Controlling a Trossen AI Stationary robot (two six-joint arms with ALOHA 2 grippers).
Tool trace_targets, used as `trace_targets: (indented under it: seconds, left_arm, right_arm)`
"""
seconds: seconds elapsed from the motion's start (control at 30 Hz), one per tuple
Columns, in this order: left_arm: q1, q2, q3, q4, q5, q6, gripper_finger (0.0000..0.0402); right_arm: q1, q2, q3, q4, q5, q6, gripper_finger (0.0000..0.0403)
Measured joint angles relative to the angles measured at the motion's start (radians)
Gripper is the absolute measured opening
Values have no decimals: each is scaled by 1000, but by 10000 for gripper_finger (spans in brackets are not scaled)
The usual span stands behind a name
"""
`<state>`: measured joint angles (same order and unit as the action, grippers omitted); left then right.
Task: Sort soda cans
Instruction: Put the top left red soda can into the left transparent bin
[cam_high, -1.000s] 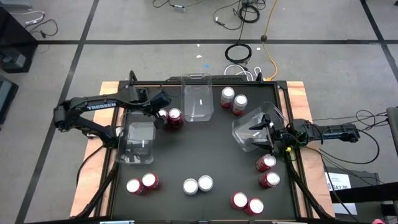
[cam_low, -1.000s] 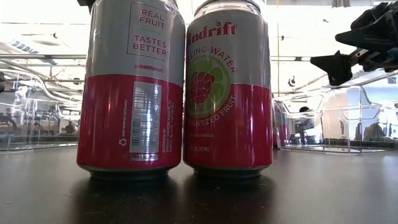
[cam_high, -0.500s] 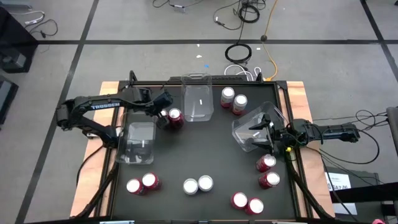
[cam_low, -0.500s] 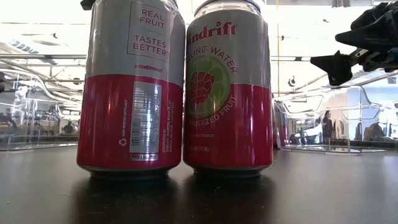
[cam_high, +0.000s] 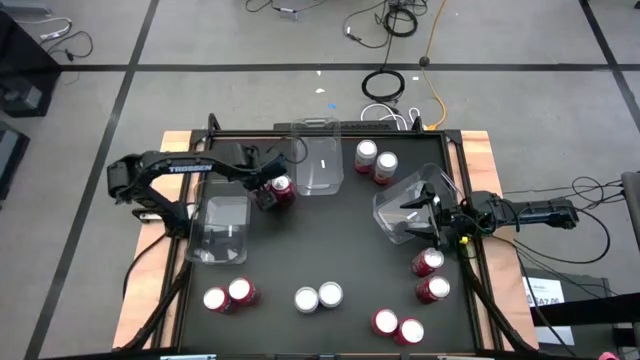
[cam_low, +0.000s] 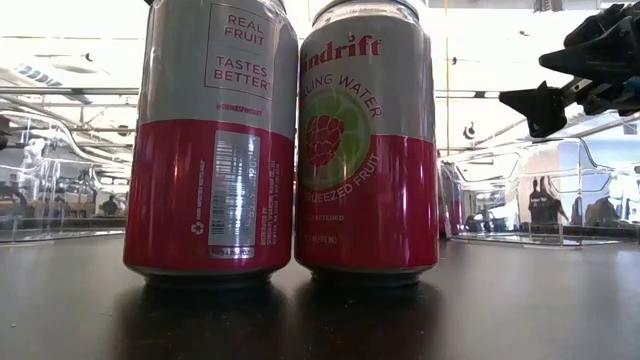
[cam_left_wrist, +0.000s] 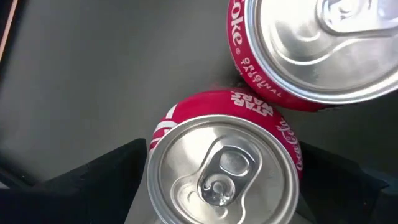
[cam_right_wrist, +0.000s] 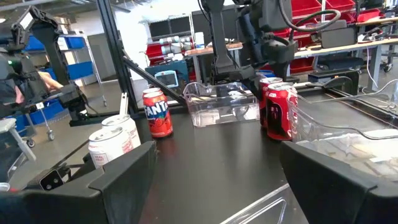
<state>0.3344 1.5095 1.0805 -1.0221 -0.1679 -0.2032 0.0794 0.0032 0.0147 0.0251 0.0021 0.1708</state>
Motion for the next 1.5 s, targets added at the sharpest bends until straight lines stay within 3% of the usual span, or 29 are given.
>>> trace_targets:
  seconds: [0.4, 0.73, 0.9, 1.5]
  left_arm:
    - [0, 0, 0, -15, -5, 0, 326]
    - [0, -3, 10, -35, -24, 3, 335]
    - [1, -4, 79, -104, -72, 26, 335]
    - [-2, -6, 432, -415, -76, -6, 336]
  right_arm:
    - [0, 0, 0, 0, 0, 0, 334]
    - [0, 0, 0, 0, 0, 0, 334]
    - [0, 0, 0, 0, 0, 0, 334]
    - [0, 0, 0, 0, 0, 0, 334]
